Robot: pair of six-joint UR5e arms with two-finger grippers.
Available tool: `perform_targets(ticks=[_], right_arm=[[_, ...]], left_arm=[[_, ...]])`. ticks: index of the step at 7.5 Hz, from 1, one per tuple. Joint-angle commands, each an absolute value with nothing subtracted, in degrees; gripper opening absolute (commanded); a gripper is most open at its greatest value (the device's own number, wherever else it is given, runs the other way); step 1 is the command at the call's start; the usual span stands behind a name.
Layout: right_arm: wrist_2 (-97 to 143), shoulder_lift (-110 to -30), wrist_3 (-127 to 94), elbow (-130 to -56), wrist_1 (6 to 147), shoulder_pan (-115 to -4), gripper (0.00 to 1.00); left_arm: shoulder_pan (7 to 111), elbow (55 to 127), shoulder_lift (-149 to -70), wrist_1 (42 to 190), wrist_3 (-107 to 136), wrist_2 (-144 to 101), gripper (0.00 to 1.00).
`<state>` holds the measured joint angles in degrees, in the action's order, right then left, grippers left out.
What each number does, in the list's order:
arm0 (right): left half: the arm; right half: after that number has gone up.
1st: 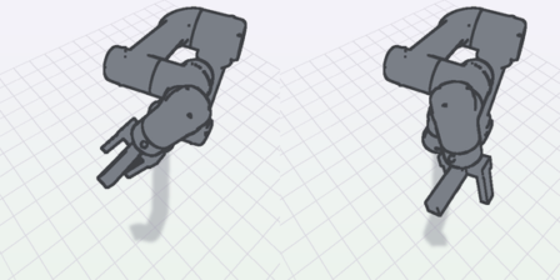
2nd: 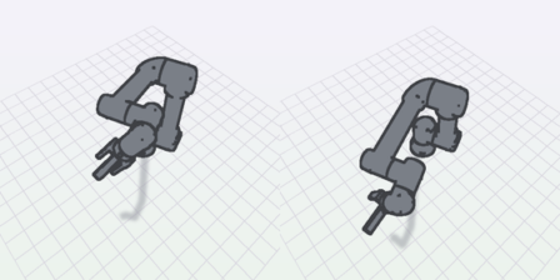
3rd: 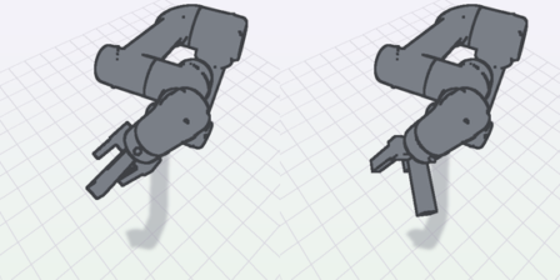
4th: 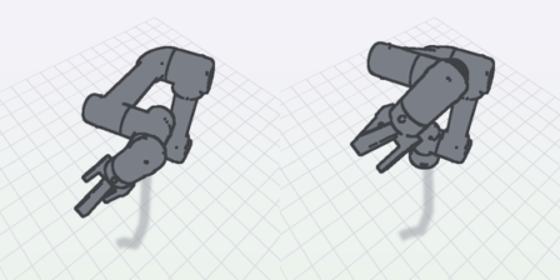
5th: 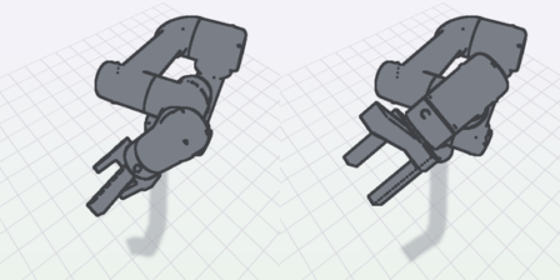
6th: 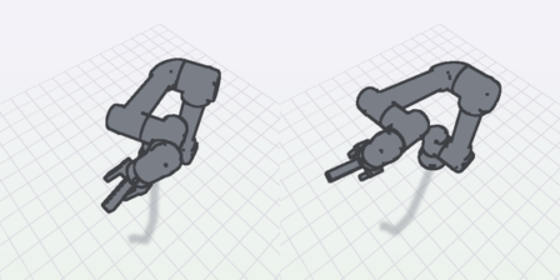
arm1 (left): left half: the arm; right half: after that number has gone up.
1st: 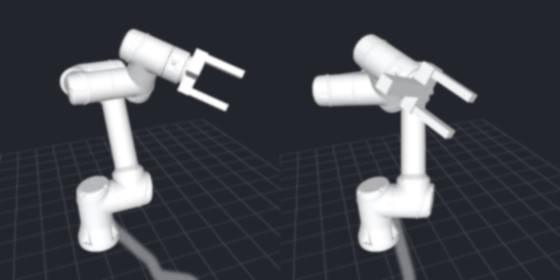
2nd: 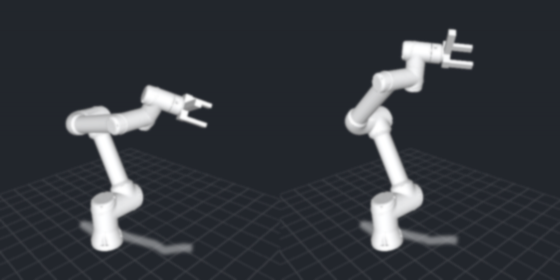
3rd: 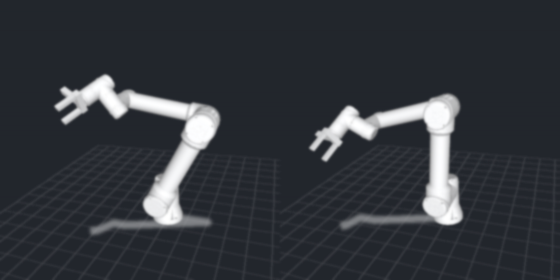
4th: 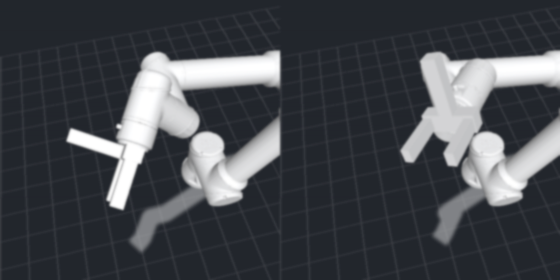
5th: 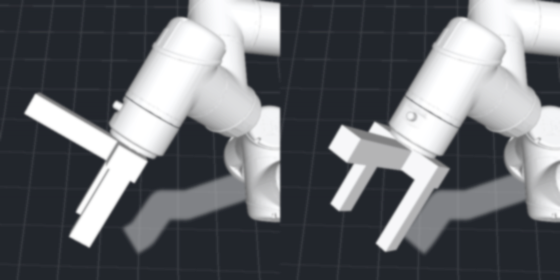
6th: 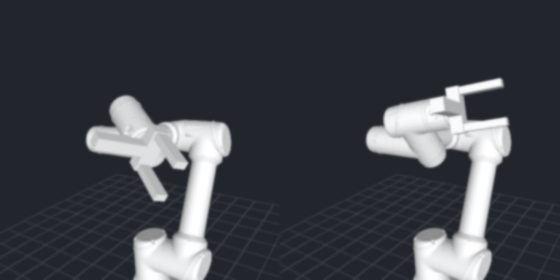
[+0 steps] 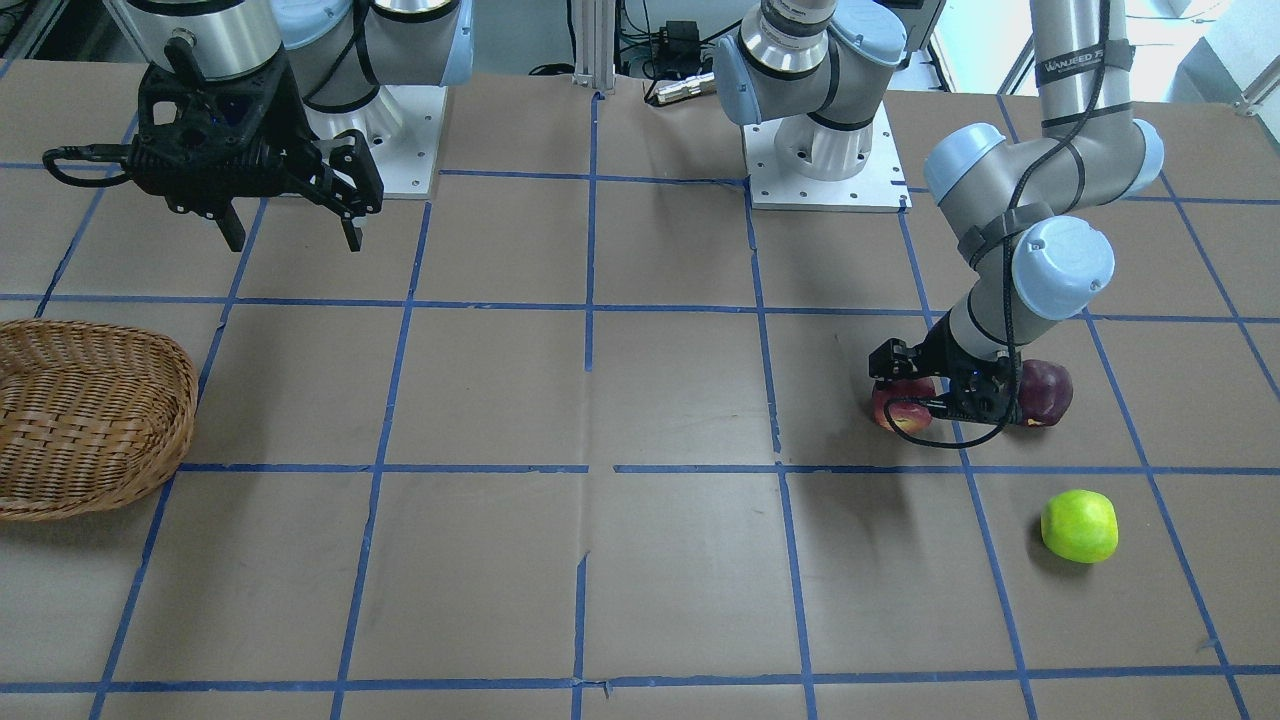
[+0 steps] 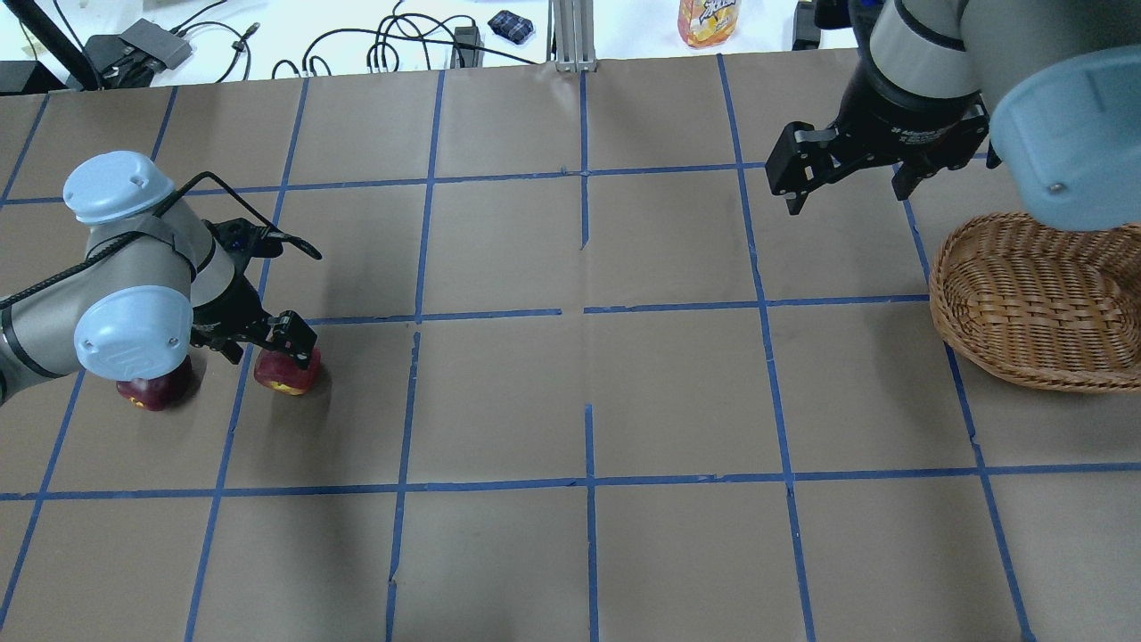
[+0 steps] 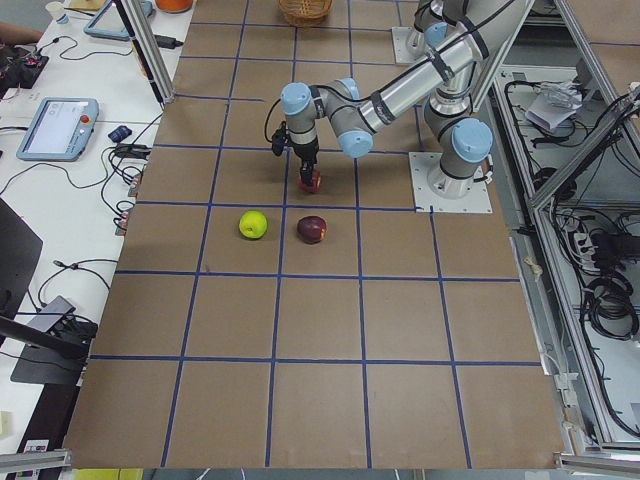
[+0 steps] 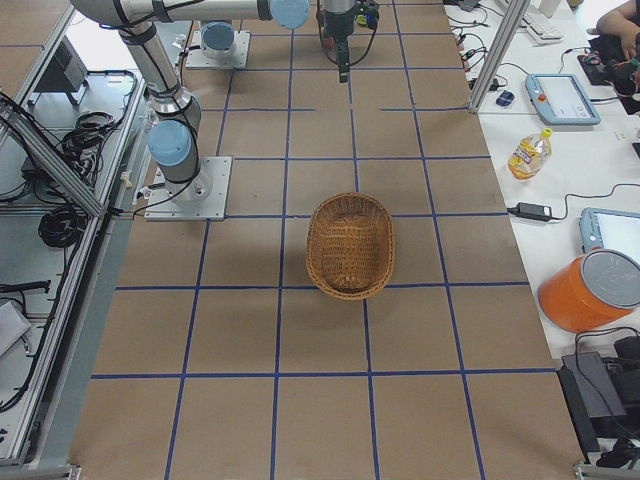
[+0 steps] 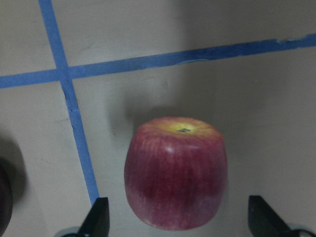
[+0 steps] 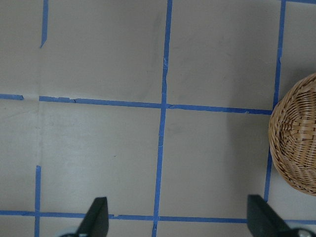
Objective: Put all apples into basket
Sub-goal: 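Close the left gripper on the red apple and lift it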
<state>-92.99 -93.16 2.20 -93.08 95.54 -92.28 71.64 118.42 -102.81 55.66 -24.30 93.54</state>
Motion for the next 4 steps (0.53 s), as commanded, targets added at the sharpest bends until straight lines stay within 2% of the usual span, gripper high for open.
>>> perform_targets(ticks=[1,2,3,4], right_arm=[[-93.08,-93.25,2.2,-93.08,95.54,-92.29,1.0],[-92.99,-93.16,2.2,-93.08,95.54,-92.29,1.0],[-92.99,-93.16,2.2,-93.08,95.54,-92.29,1.0],[-92.99,-93.25,2.2,-93.08,95.54,-92.29,1.0]], left_arm=[[71.19,119.0,-105.37,52.74,-24.17,93.51,1.0],[70.84,118.83,-105.55,52.65,-24.08,93.25,0.72],[70.58,118.83,-104.77,52.65,-23.65,93.16,0.24],[71.79,117.96,-102.94,53.34,-20.86,92.55,0.07]])
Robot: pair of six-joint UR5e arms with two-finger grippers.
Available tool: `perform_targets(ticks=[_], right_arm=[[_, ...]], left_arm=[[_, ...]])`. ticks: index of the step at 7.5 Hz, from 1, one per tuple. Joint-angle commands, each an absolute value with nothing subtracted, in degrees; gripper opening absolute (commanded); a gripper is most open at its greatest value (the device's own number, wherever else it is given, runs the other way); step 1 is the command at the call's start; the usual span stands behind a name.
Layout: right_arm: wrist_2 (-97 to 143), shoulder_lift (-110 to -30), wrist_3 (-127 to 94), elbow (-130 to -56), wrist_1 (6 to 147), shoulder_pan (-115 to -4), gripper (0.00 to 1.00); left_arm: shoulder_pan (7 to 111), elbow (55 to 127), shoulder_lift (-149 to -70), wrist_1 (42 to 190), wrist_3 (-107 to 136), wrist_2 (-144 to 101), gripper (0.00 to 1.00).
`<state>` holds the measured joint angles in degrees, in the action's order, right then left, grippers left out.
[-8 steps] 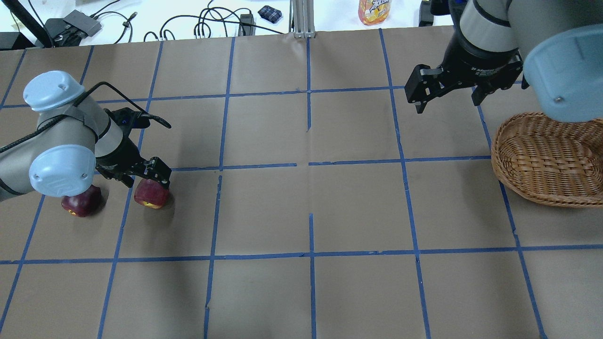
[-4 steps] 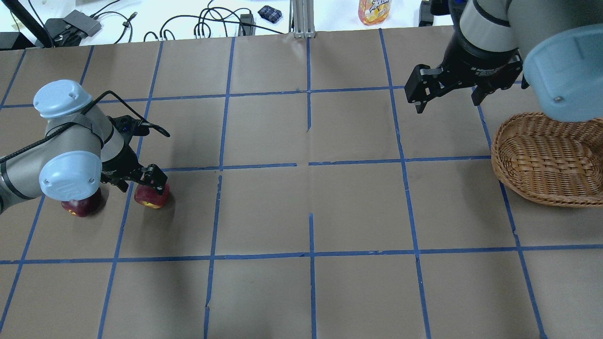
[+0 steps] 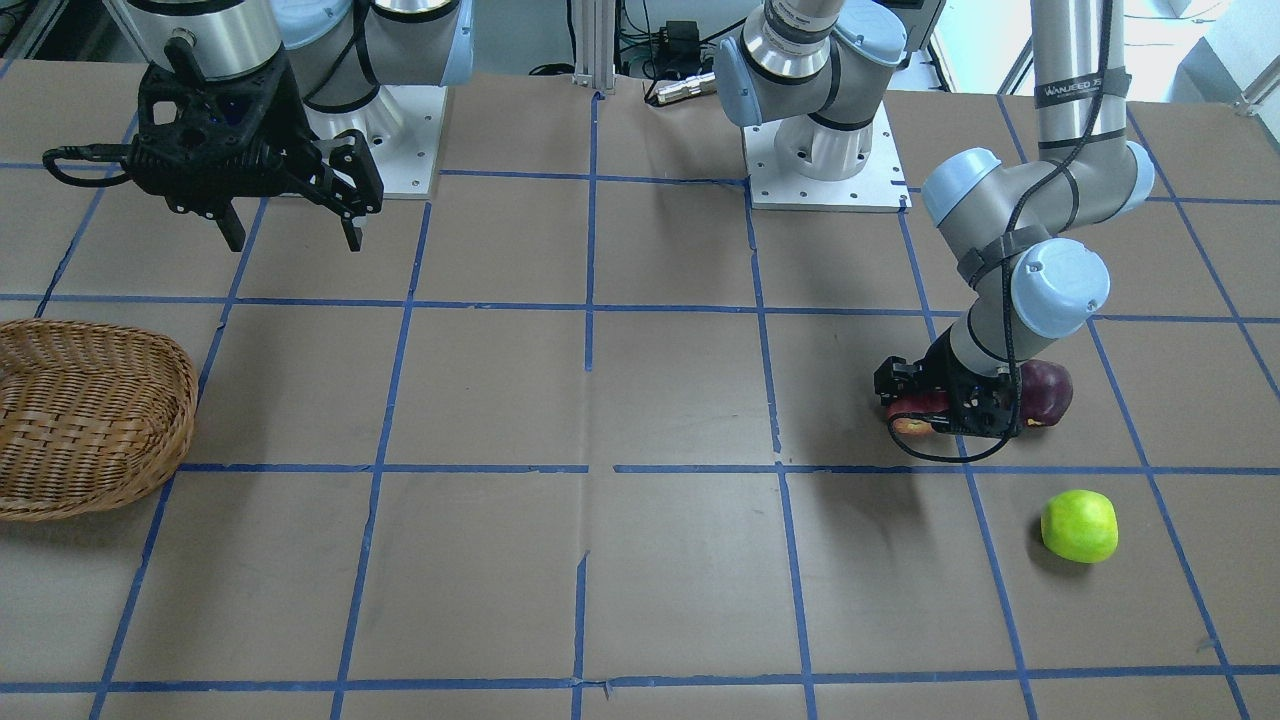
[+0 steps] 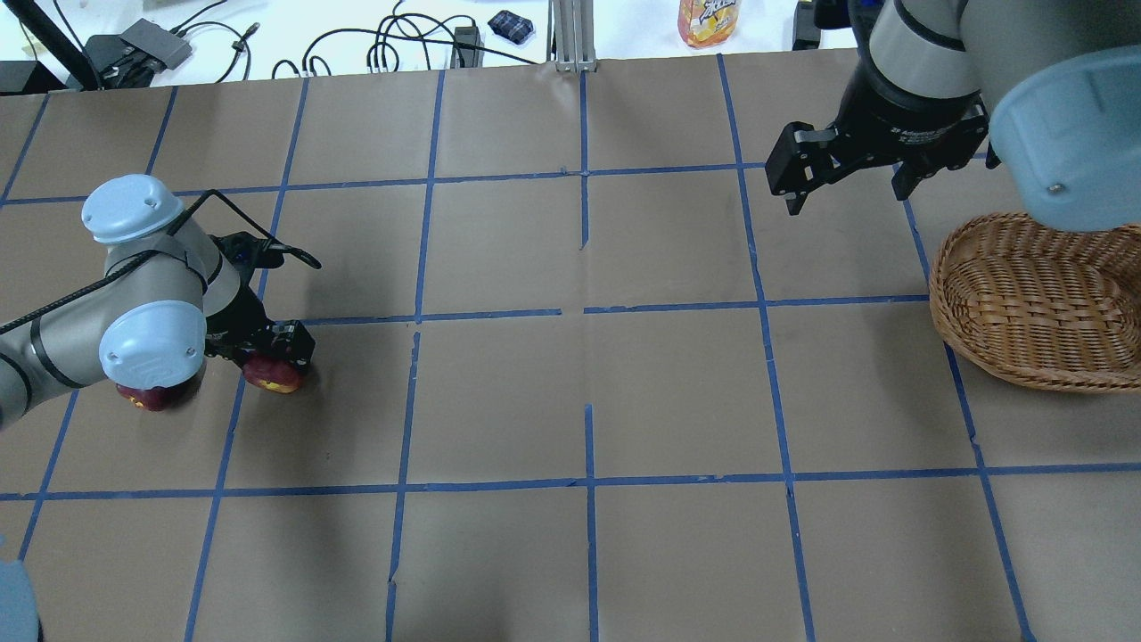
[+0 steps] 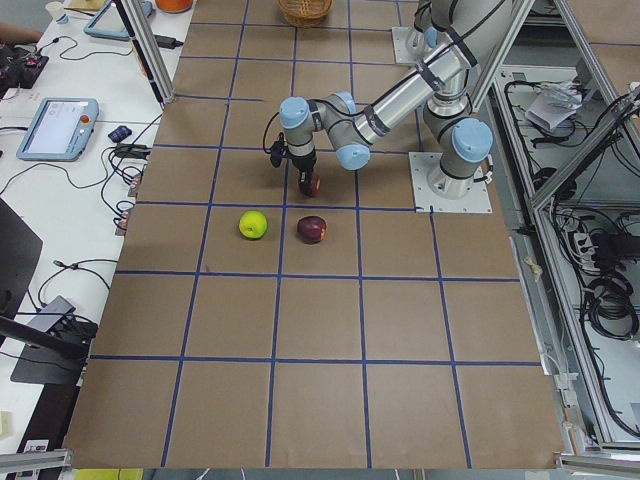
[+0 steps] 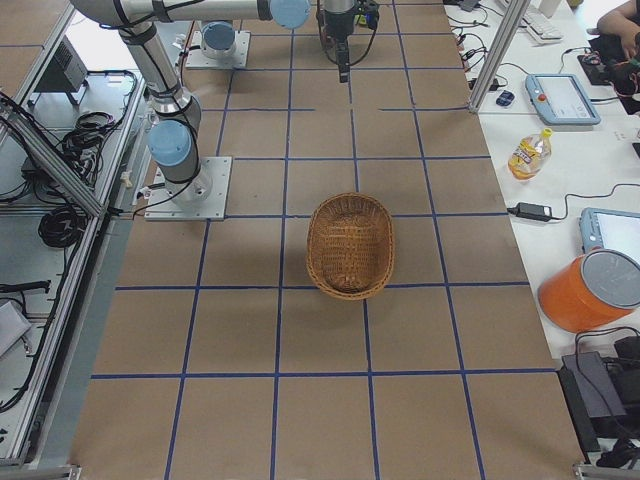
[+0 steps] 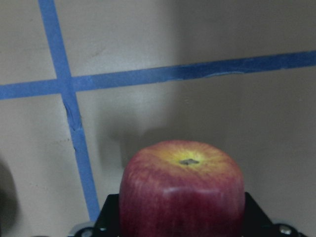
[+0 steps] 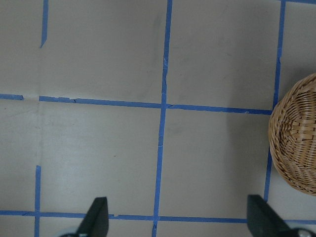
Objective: Put all apples into basket
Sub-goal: 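Close the left gripper on the red apple and lift it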
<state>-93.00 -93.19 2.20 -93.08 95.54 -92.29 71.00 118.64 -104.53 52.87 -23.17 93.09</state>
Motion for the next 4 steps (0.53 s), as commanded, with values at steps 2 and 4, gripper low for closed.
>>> perform_targets(ticks=[2,4], right_arm=[[-92.99,-93.25,2.2,-93.08,95.54,-92.2,1.0],[-92.99,-93.16,2.2,-93.08,95.54,-92.29,1.0]], left_arm=[[77.3,116.9,-100.46,54.84,-3.62,76.61,0.03],[94.92,114.62,-103.25,50.73,14.17,77.25,0.0]])
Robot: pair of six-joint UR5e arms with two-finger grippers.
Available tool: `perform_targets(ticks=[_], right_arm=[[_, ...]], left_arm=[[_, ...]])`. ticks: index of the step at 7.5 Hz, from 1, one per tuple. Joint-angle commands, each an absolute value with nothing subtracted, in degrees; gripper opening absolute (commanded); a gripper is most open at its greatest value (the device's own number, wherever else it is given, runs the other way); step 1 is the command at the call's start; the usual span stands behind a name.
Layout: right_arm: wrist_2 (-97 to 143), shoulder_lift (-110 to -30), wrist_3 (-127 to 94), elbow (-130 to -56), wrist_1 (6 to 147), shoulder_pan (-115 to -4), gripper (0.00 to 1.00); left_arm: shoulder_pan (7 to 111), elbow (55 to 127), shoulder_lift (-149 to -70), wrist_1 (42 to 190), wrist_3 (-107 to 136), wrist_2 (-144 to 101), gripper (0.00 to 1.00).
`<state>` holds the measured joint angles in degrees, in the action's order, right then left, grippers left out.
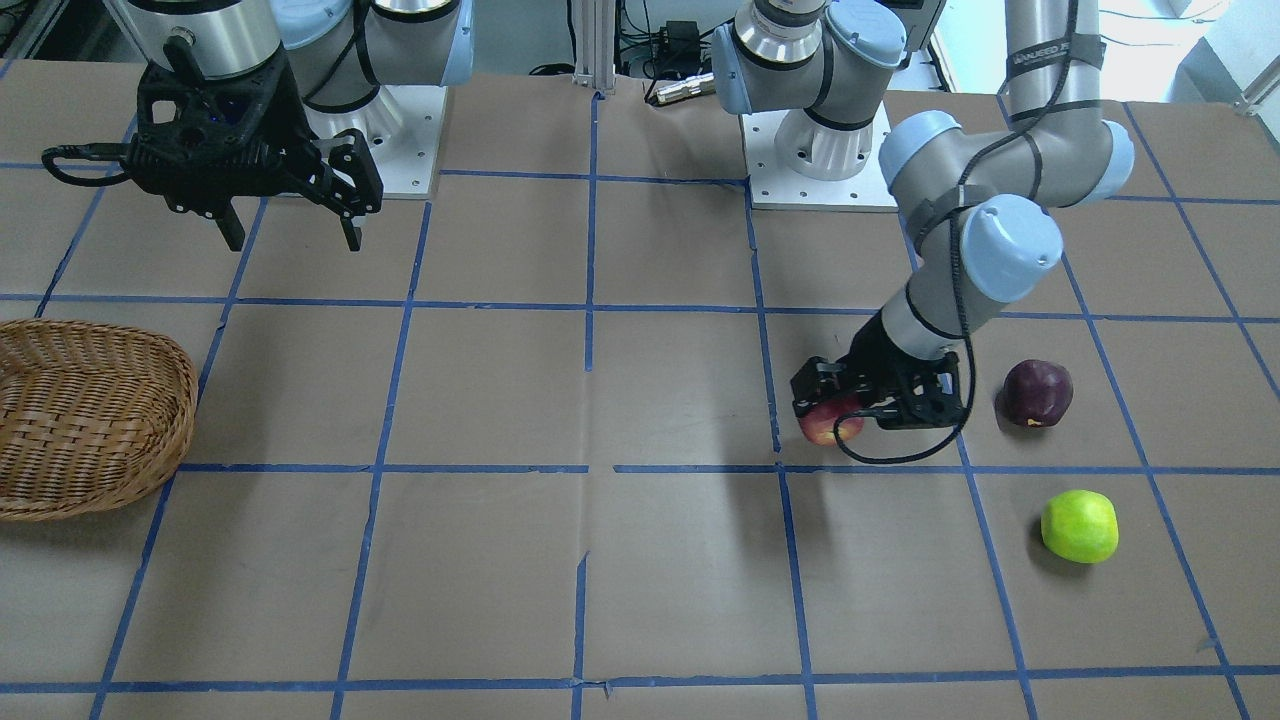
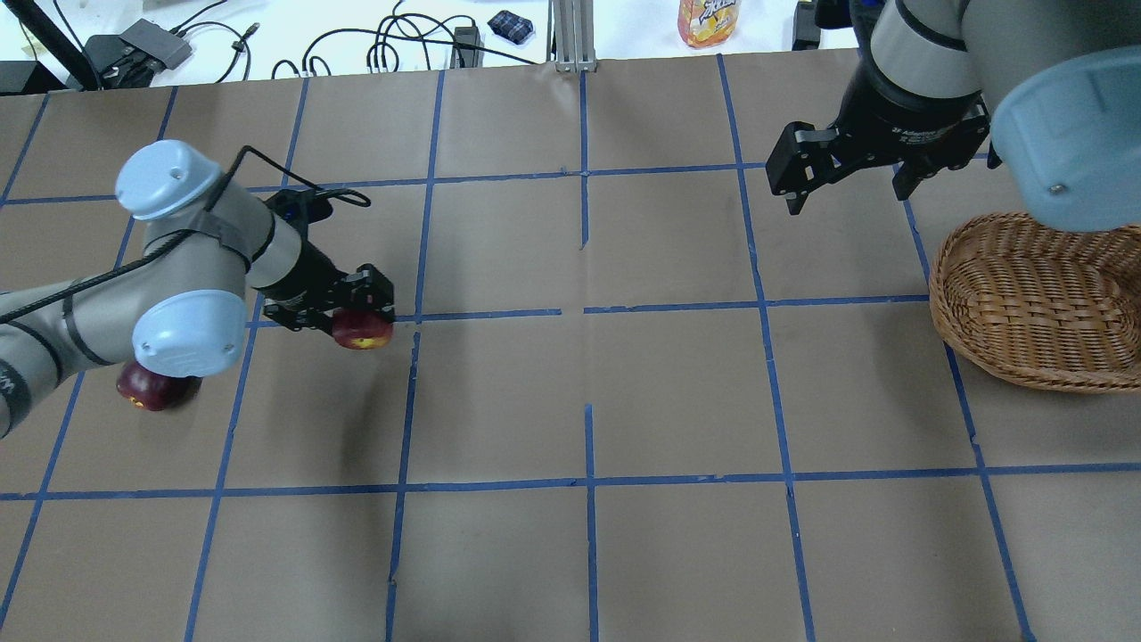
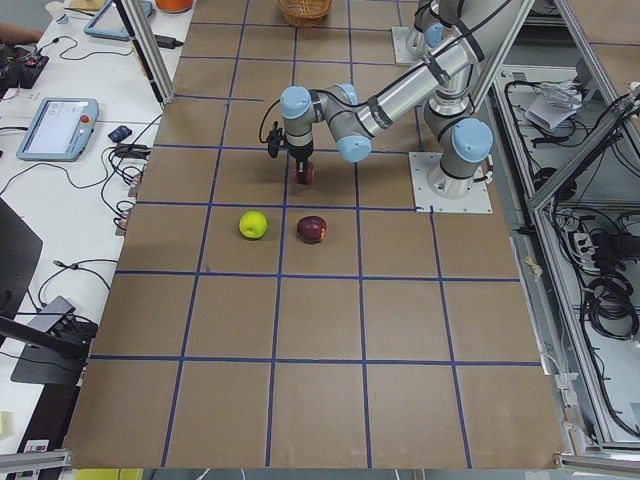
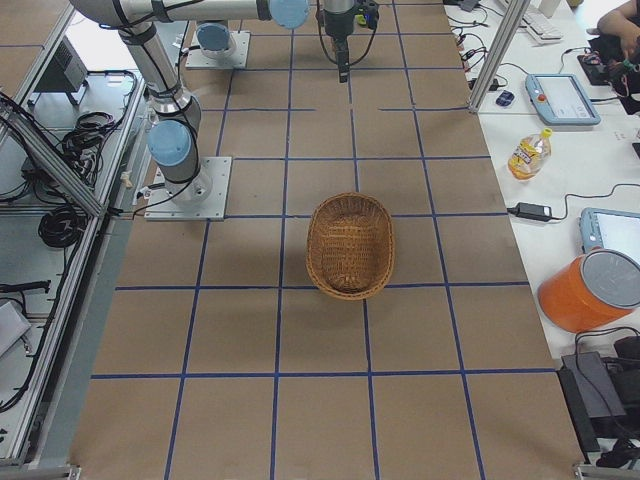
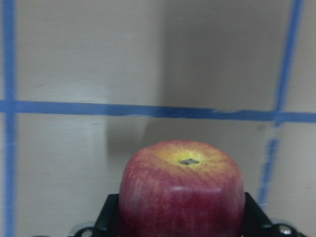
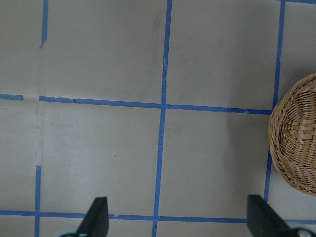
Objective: Put all apples into basket
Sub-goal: 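Carry the red apple to the table center and open the left gripper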
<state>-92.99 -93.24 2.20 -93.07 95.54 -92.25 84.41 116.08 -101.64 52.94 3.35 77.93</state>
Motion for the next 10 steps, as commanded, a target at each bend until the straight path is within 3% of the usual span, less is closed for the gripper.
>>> perform_targets(ticks=[1,4,5,6,7,10], right_arm=[[-92.99,-93.16,2.2,-93.08,95.54,-92.2,1.0],[-92.99,-93.16,2.2,-93.08,95.54,-92.2,1.0],[-92.99,-93.16,2.2,-93.08,95.54,-92.2,1.0],[-92.99,-93.16,2.2,-93.08,95.54,-92.2,1.0],[-92.99,-93.16,2.2,-93.08,95.54,-92.2,1.0],[-92.99,-93.16,2.2,-93.08,95.54,-92.28,1.0]], left_arm=[[102.06,113.13,-105.71,46.28,20.24,77.78,0.0],[106.78,106.89,-113.44,42.9,26.98,78.14,0.01],[107.57,106.09,-115.47,38.02,29.42,77.96,0.12],[108.01,105.56,-116.88,36.84,32.05,78.48,0.77],[108.19,105.21,-116.02,35.26,31.12,79.01,1.0],[103.81,104.86,-112.08,41.27,18.21,86.83,1.0]])
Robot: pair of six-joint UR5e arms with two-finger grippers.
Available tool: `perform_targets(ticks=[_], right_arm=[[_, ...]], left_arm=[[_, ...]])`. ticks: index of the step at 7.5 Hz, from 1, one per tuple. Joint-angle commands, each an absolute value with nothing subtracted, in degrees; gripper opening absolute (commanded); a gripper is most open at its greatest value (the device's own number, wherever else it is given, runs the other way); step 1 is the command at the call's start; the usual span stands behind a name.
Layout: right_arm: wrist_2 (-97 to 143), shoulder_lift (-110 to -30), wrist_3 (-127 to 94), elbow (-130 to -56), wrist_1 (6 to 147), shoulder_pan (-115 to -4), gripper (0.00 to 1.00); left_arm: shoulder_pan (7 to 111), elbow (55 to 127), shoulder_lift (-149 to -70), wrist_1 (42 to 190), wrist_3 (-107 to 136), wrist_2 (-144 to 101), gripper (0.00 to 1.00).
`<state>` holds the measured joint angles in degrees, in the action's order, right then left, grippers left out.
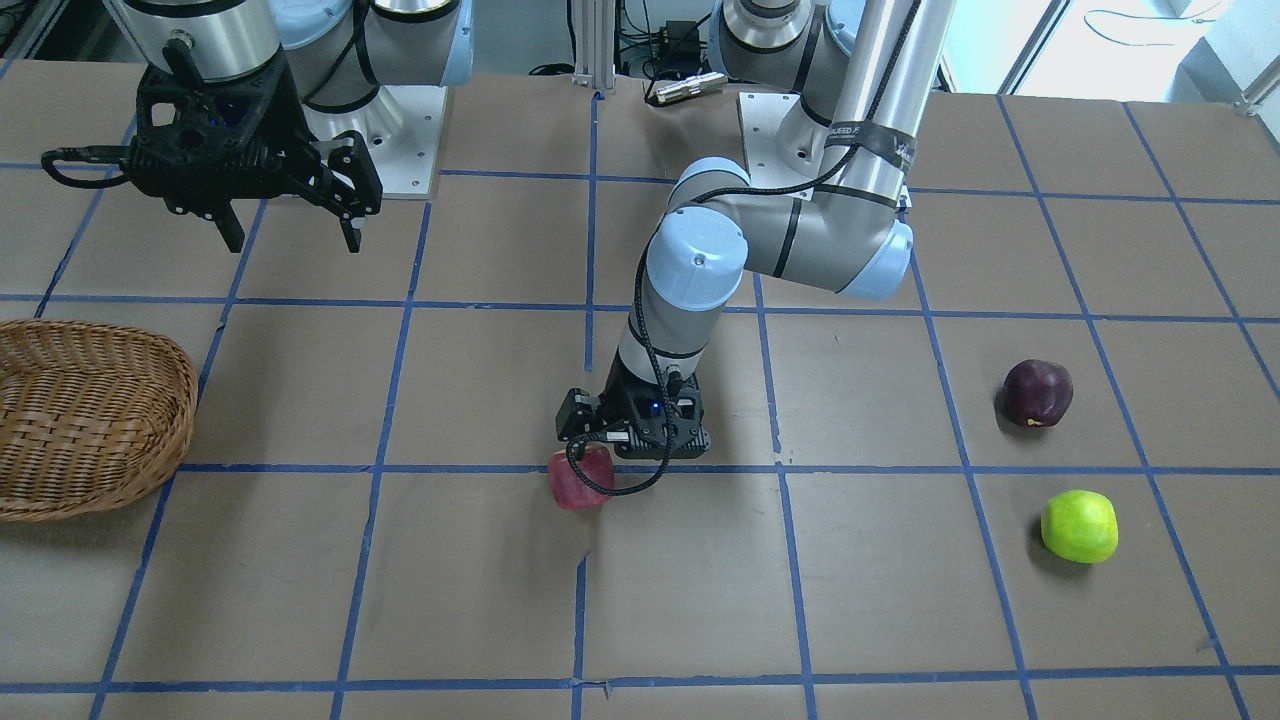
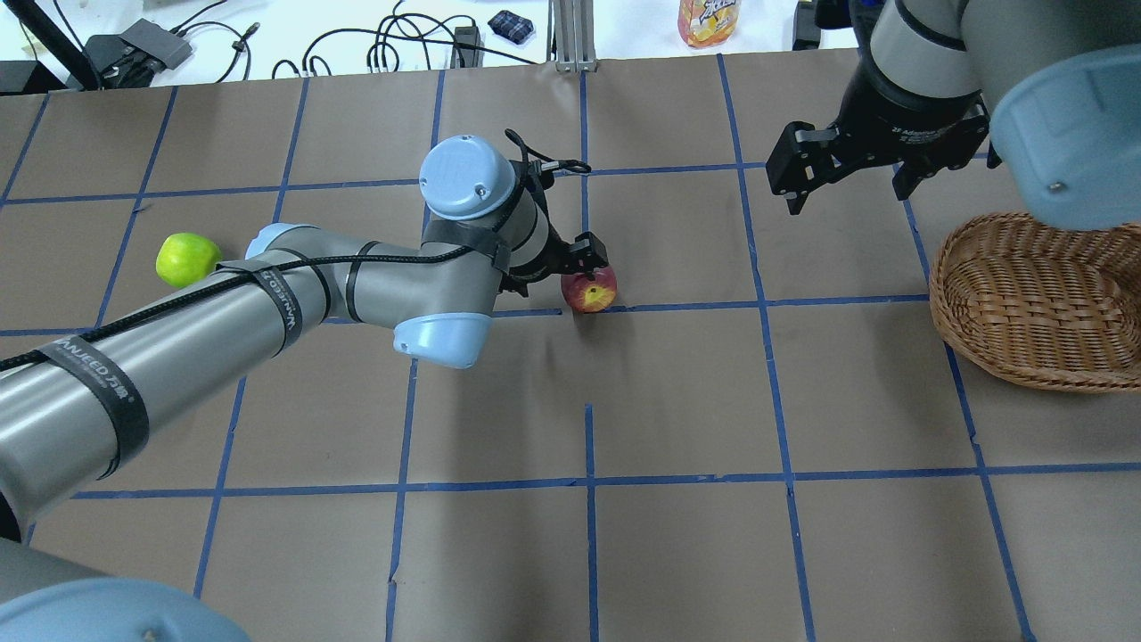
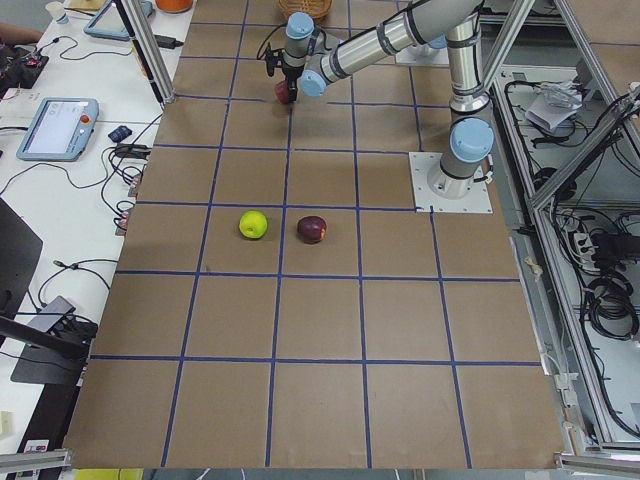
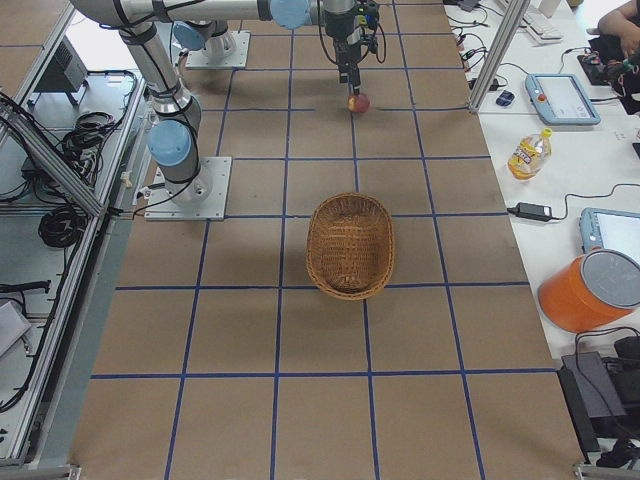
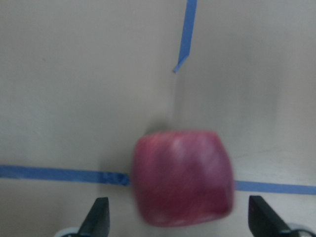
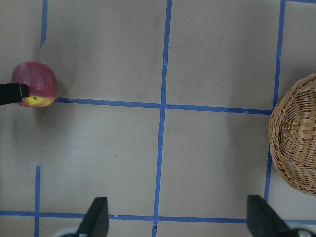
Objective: Put all apples into basket
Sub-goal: 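Carry the red apple to the table center and open the left gripper, then lower the left gripper onto the dark purple apple and grasp it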
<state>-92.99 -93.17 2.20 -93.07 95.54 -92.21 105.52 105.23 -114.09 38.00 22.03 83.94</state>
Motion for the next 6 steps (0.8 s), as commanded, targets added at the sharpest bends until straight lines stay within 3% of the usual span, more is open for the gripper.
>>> perform_targets(ticks=[1,4,6], right_arm=[[-92.9,-93.16,2.2,-93.08,95.54,-92.29,1.0],[-92.99,-93.16,2.2,-93.08,95.54,-92.2,1.0],[-92.99,-93.25,2.2,-93.08,95.54,-92.2,1.0]], left_arm=[[98.93,103.98,-108.67,45.92,13.76,86.92,1.0],[77.05,104.15,-102.86,58.77,-13.02,88.41,1.0],[63.71,107.29,-102.57,58.63,-29.1,95.08,1.0]])
